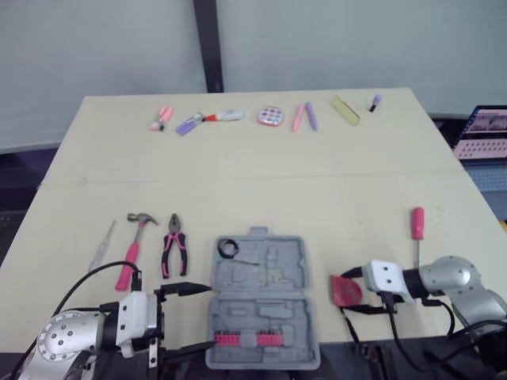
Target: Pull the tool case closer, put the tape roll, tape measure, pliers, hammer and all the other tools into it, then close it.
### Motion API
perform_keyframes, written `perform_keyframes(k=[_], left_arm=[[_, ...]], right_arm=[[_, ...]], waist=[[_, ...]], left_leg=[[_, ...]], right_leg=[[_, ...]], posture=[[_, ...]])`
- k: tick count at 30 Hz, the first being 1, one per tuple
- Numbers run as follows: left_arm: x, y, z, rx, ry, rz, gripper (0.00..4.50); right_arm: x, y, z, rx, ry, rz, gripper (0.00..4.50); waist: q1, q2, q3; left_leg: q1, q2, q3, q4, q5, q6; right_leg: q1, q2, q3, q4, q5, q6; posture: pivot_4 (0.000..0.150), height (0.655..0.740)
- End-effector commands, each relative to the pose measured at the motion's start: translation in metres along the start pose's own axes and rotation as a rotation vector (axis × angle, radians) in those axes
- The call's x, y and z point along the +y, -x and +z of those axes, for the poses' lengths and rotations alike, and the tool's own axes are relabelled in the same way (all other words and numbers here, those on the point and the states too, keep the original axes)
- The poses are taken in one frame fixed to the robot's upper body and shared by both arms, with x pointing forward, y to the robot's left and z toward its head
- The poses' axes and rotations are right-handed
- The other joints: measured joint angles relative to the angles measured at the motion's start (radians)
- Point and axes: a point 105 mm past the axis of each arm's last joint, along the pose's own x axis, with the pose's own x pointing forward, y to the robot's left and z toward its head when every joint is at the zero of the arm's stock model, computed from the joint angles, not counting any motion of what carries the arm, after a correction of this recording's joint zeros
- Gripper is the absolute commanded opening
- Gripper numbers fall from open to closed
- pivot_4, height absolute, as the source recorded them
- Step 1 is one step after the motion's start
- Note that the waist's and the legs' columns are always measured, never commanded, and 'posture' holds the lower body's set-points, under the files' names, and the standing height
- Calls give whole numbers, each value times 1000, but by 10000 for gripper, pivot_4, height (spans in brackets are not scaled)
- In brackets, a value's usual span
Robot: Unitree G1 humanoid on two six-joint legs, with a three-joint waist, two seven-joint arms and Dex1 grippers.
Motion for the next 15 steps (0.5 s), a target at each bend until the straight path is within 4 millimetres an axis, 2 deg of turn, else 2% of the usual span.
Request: perform_keyframes(k=[1,6,9,15], left_arm=[[8,6,3,-9,-19,49,45000],[20,11,2,3,-20,75,45000],[27,14,2,11,-21,88,45000],[32,17,6,3,-19,105,45000]], right_arm=[[-15,17,41,-10,30,-17,28942],[-23,19,76,59,22,-7,28942],[-30,12,94,103,10,-9,28942],[-42,-6,119,212,13,-28,28942]], waist=[[-1,1,0],[0,1,1],[0,1,1],[-2,1,1]], left_leg=[[0,0,0,0,0,0],[-1,0,0,-1,0,0],[-2,0,0,0,0,-1],[-3,0,0,-1,0,-1]], right_leg=[[0,0,0,0,0,0],[-2,0,0,0,0,0],[-3,0,0,1,0,0],[-5,0,0,2,0,-1]], posture=[[1500,7400],[1500,7400],[1500,7400],[1500,7400]])
